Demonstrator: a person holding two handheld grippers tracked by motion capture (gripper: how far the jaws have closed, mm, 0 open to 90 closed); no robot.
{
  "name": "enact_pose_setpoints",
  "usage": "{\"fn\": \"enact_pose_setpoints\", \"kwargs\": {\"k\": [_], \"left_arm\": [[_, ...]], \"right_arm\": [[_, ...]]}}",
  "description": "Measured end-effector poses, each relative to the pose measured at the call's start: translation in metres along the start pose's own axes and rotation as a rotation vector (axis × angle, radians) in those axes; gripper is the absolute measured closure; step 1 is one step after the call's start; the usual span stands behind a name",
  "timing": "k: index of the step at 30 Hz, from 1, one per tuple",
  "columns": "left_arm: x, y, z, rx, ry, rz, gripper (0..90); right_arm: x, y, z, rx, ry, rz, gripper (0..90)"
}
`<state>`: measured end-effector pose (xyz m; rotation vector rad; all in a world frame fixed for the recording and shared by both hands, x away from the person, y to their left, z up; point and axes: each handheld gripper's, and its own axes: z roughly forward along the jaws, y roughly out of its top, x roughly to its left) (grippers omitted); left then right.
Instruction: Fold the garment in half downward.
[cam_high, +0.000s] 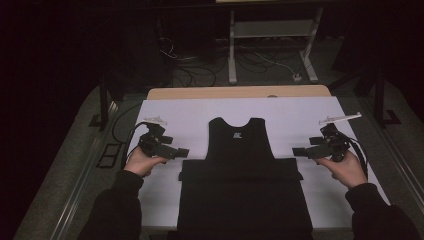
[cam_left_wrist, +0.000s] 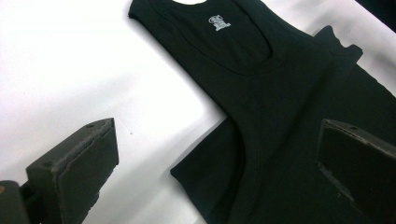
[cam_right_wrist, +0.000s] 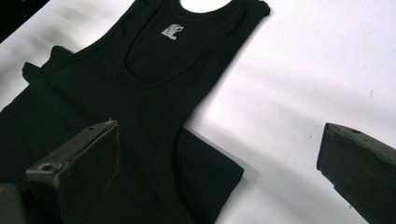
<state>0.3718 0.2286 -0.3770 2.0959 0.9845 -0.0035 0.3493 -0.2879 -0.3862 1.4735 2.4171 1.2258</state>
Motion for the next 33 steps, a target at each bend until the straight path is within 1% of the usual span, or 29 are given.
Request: {"fn": "enact_pose_setpoints", "kwargs": {"k": [4,8,9,11,16,20,21,25,28,31,33], "left_arm": [[0.001,0.004,-0.001,0.008,0.003,0.010,0.0],[0.002,0.009,0.000,0.013,0.002,0.011,0.0],[0.002,0.011,0.000,0.021,0.003,0.021,0.0],[0.003,0.015,0.000,0.016,-0.003,0.023,0.0],[0.005,0.024,0.002,0.029,0.000,0.039,0.0],[0.005,0.030,0.003,0.033,0.002,0.044,0.0],[0.006,0.031,0.003,0.035,0.002,0.047,0.0],[0.007,0.035,0.003,0.034,0.002,0.046,0.0],[0.009,0.037,0.004,0.028,-0.006,0.042,0.0],[0.011,0.040,0.004,0.027,-0.004,0.041,0.0],[0.013,0.042,0.004,0.018,-0.020,0.023,0.0]], "right_arm": [[-0.001,0.005,0.000,0.002,-0.002,-0.005,0.0],[-0.001,0.011,-0.001,-0.001,-0.002,-0.010,0.0],[-0.001,0.012,-0.001,0.000,-0.003,-0.014,0.0],[-0.001,0.015,-0.001,0.003,-0.001,-0.016,0.0],[-0.002,0.021,0.000,0.001,-0.003,-0.019,0.0],[-0.003,0.025,0.002,0.003,-0.003,-0.016,0.0],[-0.004,0.026,0.003,-0.002,-0.003,-0.023,0.0],[-0.005,0.029,0.004,0.000,0.010,-0.013,0.0],[-0.005,0.032,0.006,-0.004,0.010,-0.020,0.0],[-0.006,0.035,0.007,-0.002,0.011,-0.020,0.0],[-0.006,0.038,0.009,-0.001,0.011,-0.020,0.0]]}}
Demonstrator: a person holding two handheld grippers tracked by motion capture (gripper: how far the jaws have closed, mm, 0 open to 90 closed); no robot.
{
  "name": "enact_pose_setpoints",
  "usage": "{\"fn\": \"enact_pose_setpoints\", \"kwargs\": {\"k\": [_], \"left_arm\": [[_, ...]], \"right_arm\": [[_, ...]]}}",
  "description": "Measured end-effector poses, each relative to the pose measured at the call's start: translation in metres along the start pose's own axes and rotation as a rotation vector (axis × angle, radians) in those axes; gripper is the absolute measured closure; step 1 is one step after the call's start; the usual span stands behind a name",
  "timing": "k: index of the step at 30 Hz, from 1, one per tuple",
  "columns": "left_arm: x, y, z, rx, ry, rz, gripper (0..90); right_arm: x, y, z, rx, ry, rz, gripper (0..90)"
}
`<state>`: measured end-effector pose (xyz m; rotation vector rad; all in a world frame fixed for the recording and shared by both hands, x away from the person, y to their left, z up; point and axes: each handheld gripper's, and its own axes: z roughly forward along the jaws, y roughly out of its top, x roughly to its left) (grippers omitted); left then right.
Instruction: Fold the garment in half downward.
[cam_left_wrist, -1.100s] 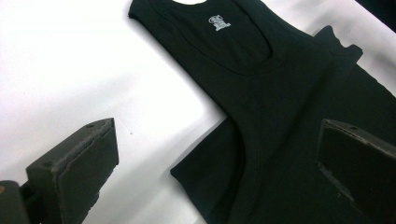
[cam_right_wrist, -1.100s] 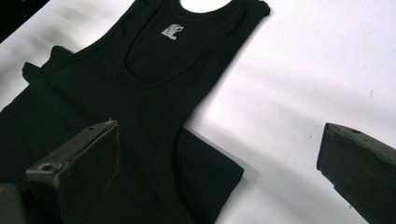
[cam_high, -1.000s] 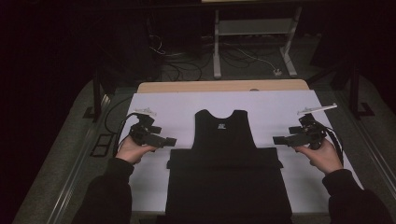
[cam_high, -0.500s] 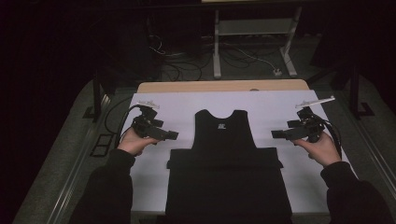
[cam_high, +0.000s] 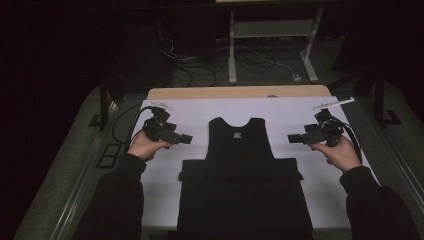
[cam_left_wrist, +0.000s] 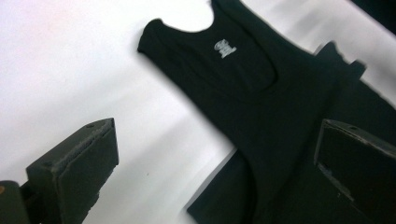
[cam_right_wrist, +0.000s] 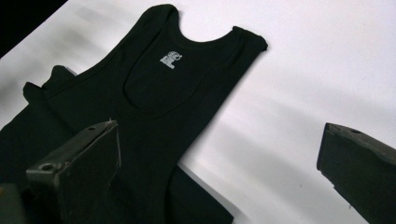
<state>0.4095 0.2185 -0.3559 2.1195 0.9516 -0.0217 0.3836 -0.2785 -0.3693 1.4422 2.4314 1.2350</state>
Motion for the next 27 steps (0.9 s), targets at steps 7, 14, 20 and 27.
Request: {"fn": "enact_pose_setpoints", "kwargs": {"k": [7,14,20,27], "left_arm": [[0.005,0.007,0.003,0.000,0.000,-0.008,0.0],[0.007,0.012,0.011,0.008,0.003,0.000,0.0],[0.011,0.015,0.023,-0.011,-0.013,-0.027,0.0],[0.012,0.018,0.037,0.025,0.014,-0.018,0.0]], "right_arm": [[0.000,0.010,0.006,0.005,-0.003,-0.011,0.0],[0.001,0.020,0.017,0.026,-0.019,-0.022,0.0],[0.001,0.026,0.025,0.030,-0.018,-0.020,0.0],[-0.001,0.030,0.035,0.039,-0.029,-0.019,0.0]]}}
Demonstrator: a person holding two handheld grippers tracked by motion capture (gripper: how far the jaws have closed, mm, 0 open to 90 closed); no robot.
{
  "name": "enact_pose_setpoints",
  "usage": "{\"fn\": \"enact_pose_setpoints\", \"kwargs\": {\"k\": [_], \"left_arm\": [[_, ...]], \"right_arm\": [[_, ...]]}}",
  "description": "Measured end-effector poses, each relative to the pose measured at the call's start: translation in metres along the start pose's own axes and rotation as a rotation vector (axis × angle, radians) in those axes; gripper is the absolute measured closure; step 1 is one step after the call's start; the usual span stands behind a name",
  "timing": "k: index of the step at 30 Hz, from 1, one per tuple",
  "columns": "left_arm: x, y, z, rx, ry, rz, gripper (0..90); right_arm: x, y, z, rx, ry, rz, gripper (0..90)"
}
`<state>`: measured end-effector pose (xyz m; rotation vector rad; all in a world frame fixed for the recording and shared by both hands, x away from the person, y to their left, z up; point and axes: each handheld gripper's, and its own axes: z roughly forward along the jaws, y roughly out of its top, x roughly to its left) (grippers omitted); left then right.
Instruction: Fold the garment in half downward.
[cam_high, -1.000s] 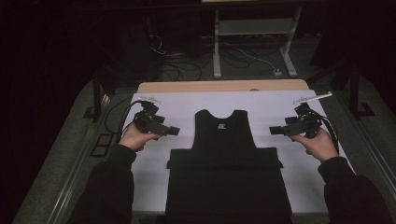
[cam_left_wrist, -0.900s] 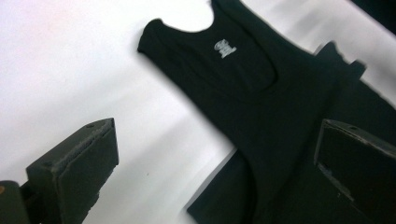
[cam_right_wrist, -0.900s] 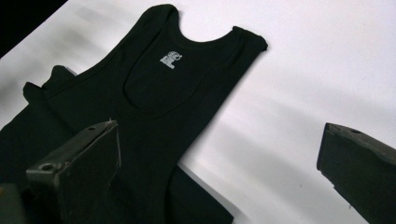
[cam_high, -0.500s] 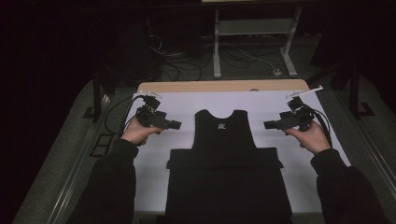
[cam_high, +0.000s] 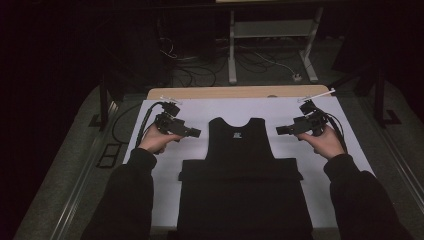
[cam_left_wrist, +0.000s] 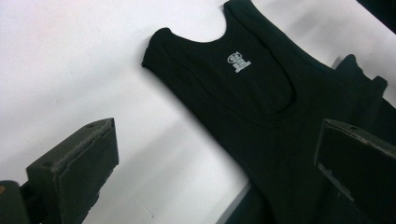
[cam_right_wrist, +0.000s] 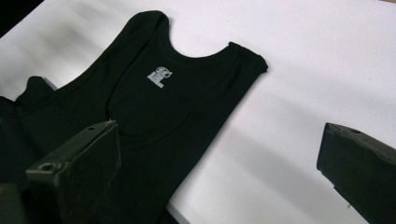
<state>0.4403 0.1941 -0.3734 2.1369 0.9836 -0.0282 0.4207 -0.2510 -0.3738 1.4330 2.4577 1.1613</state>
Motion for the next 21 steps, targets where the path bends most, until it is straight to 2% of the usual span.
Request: {"fn": "enact_pose_setpoints", "kwargs": {"k": [9,21], "left_arm": [[0.004,0.001,0.019,0.002,-0.002,-0.008,0.0],[0.009,0.000,0.033,-0.002,0.012,-0.029,0.0]], "right_arm": [[-0.005,0.000,0.016,0.007,0.000,0.005,0.0],[-0.009,-0.002,0.035,0.001,0.014,0.028,0.0]]}}
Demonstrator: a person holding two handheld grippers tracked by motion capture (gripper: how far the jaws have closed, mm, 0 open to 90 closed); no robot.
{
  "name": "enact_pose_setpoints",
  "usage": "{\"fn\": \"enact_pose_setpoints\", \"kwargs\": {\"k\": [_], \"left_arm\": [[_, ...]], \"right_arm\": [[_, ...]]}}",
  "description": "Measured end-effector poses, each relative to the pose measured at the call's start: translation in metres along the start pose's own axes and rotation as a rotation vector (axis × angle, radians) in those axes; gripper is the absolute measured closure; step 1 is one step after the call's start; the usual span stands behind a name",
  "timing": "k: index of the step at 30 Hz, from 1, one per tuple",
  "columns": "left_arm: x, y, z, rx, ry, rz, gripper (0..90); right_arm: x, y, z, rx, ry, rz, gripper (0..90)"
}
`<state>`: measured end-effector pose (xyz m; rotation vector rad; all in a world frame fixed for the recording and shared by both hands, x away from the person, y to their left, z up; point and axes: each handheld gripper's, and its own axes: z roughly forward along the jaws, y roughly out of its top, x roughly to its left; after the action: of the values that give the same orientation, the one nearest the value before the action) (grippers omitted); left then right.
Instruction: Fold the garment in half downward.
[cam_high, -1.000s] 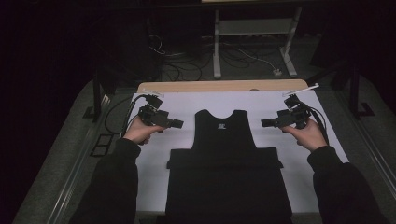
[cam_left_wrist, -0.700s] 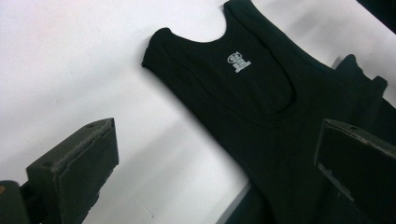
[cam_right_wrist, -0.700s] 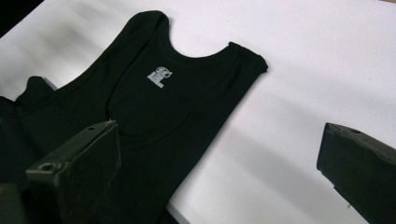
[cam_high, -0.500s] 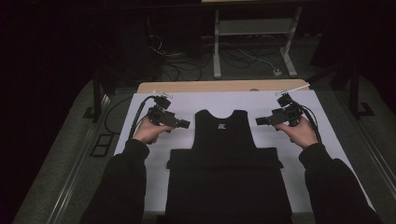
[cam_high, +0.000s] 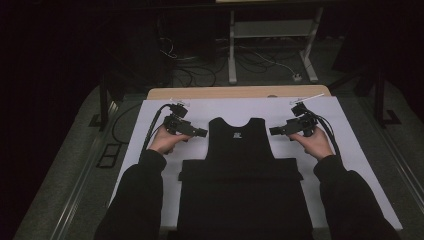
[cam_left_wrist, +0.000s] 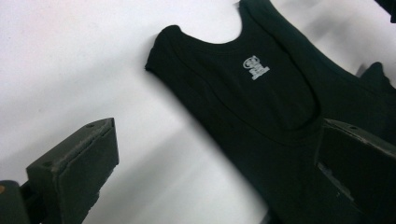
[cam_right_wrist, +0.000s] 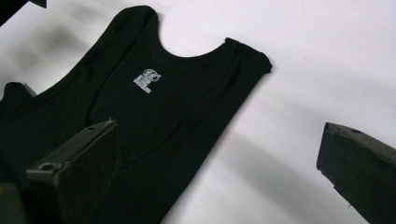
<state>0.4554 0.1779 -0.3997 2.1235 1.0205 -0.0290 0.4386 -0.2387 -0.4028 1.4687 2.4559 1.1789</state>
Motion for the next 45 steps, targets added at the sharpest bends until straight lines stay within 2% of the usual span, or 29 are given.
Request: {"fn": "enact_pose_setpoints", "kwargs": {"k": [6,13,20,28,32,36,40,45], "left_arm": [[0.002,-0.002,0.011,0.010,-0.006,-0.012,0.0],[0.000,-0.003,0.024,0.019,-0.016,-0.003,0.0],[-0.004,-0.004,0.032,0.034,-0.025,0.009,0.0],[-0.008,-0.006,0.041,0.033,-0.035,0.006,0.0],[-0.011,-0.006,0.045,0.038,-0.040,0.019,0.0],[-0.012,-0.007,0.049,0.040,-0.038,0.012,0.0],[-0.012,-0.008,0.052,0.044,-0.037,0.020,0.0],[-0.013,-0.008,0.055,0.051,-0.038,0.022,0.0]], "right_arm": [[0.001,-0.002,0.013,0.001,0.013,0.004,0.0],[0.004,-0.004,0.023,0.006,0.025,0.001,0.0],[0.009,-0.004,0.030,0.003,0.029,-0.003,0.0],[0.015,-0.006,0.042,0.025,0.022,-0.014,0.0],[0.017,-0.008,0.047,0.030,0.025,-0.025,0.0],[0.018,-0.009,0.049,0.031,0.024,-0.026,0.0],[0.020,-0.009,0.051,0.029,0.030,-0.026,4.2],[0.020,-0.010,0.054,0.039,0.007,-0.025,12.3]]}}
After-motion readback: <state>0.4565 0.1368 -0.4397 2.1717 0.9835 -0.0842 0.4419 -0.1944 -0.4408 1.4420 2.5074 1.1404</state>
